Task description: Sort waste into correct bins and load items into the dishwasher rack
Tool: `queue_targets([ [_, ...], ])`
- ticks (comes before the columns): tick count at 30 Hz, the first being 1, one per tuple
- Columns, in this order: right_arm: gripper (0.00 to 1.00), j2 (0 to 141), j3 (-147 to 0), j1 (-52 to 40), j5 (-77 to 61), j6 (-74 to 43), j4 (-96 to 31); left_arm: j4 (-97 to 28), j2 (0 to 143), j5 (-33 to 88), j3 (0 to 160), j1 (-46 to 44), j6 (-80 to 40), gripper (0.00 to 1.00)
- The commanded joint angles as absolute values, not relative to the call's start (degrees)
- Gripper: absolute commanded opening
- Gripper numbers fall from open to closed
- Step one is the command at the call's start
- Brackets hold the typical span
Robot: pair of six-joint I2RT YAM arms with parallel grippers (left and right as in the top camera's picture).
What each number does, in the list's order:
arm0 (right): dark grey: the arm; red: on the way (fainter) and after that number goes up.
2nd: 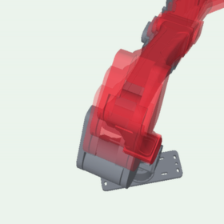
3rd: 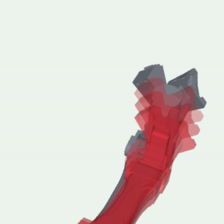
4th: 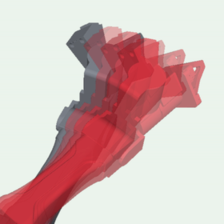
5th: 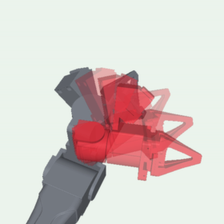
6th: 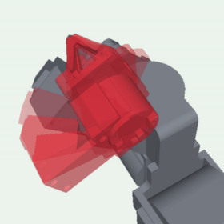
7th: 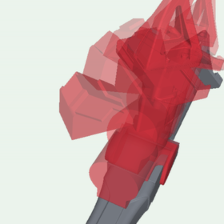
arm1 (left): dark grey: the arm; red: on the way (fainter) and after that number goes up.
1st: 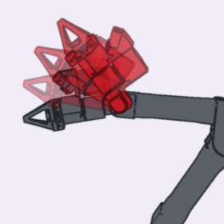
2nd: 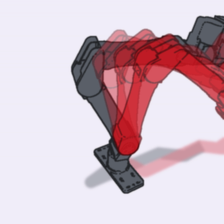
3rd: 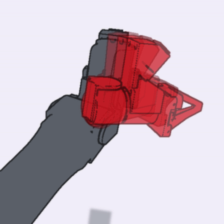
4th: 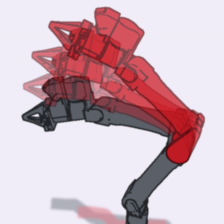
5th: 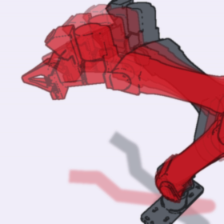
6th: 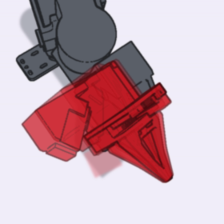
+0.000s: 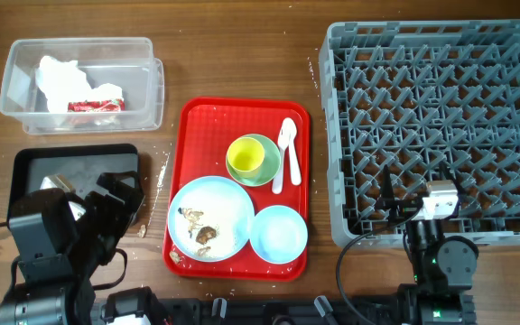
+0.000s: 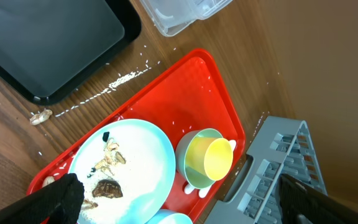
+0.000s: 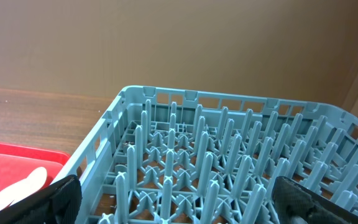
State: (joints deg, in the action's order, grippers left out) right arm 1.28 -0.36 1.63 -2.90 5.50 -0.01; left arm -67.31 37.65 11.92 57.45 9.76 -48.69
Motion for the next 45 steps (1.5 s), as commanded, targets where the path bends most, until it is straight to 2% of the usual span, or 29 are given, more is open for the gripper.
queue_targets([
  [1, 1.0, 1.02, -0.32, 1.96, -2.17, 6.02, 0.14, -67.35, 37.52, 12.6, 57.43, 9.87, -48.18, 1.0],
  [32, 1.0, 1.02, -0.32, 1.93, -3.77, 5.19, 1.32, -67.13, 37.52, 12.51, 57.43, 9.87, -48.21, 1.0],
  [36, 1.0, 1.02, -0.32, 1.93, -25.02, -10.52, 3.55, -67.13, 37.52, 12.51, 57.43, 9.87, -48.21, 1.0],
  [39, 1.0, 1.02, -0.32, 1.96, -40.86, -38.0, 9.85, -67.13, 37.52, 12.51, 57.43, 9.87, -48.21, 1.0],
  [42, 1.0, 1.02, -0.3, 1.96, -36.93, -73.17, 10.28, -67.13, 37.52, 12.51, 57.43, 9.87, -48.21, 1.0],
  [43, 1.0, 1.02, -0.3, 1.96, -35.51, -77.56, 11.81, -67.13, 37.52, 12.51, 57.43, 9.87, -48.21, 1.0],
  [45, 1.0, 1.02, -0.3, 1.96, -35.99, -75.05, 21.85, -67.13, 37.52, 12.51, 57.43, 9.87, -48.21, 1.0],
])
